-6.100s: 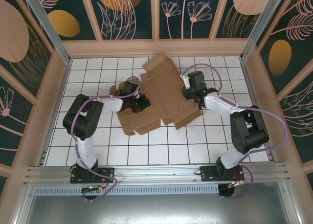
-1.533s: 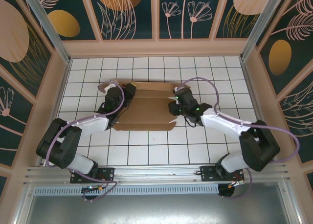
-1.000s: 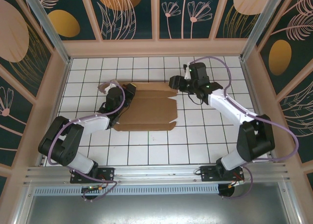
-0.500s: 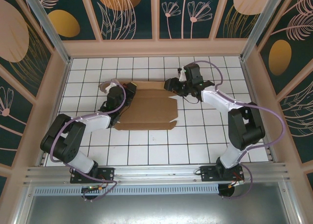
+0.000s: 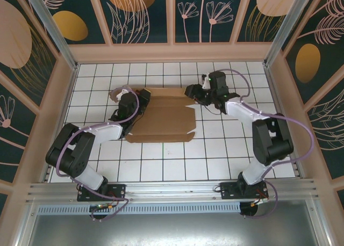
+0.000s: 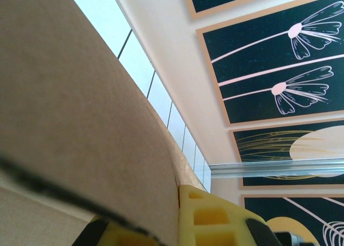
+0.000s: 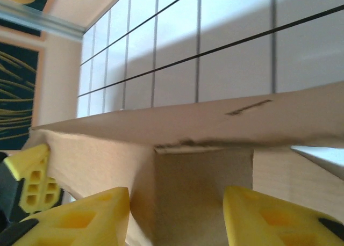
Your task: Fold the paper box
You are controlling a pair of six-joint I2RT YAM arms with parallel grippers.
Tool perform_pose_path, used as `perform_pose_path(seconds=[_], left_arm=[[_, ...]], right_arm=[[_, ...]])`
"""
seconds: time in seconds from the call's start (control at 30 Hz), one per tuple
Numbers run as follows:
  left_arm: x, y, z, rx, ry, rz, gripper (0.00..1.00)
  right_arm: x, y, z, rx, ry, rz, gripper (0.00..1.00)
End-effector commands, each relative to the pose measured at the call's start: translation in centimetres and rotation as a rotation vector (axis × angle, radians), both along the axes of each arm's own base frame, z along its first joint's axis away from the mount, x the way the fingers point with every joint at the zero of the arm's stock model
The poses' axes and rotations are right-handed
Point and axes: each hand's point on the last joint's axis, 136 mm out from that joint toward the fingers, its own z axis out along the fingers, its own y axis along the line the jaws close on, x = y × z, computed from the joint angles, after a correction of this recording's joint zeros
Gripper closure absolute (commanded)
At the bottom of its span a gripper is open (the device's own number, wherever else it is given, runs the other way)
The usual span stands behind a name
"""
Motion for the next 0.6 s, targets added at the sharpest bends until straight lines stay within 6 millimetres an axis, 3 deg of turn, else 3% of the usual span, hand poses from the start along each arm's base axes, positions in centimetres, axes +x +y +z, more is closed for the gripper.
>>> perform_pose_path(seconds=[0.0,0.1,0.27,0.37,0.57], left_arm=[[0.3,0.3,-1.9,0.069,0.048,0.014,1.0],[0.4,0.2,-1.9,0.071,0.048,0.013,1.0],[0.8,0.0,-2.1,0.072,0.057,0.014,1.0],[1.0,-0.1,-1.8,0.078,0.054,0.013,1.0],[1.0,-0.1,-1.7,0.082,0.055,0.012,1.0]], right_arm=[[-0.4,-3.2,2.0,-0.123,-0.136,-0.08,0.51],[-1.4,-4.9,0.7,-0.181,-0.152,-0.125,0.64],[-1.7,-5.8,-3.6,-0.245,-0.062,-0.16,0.93],[-1.0,-5.1,-5.3,-0.28,-0.03,-0.157,0.95],[0.6,-2.4,-6.4,-0.268,-0.027,-0.134,0.93]])
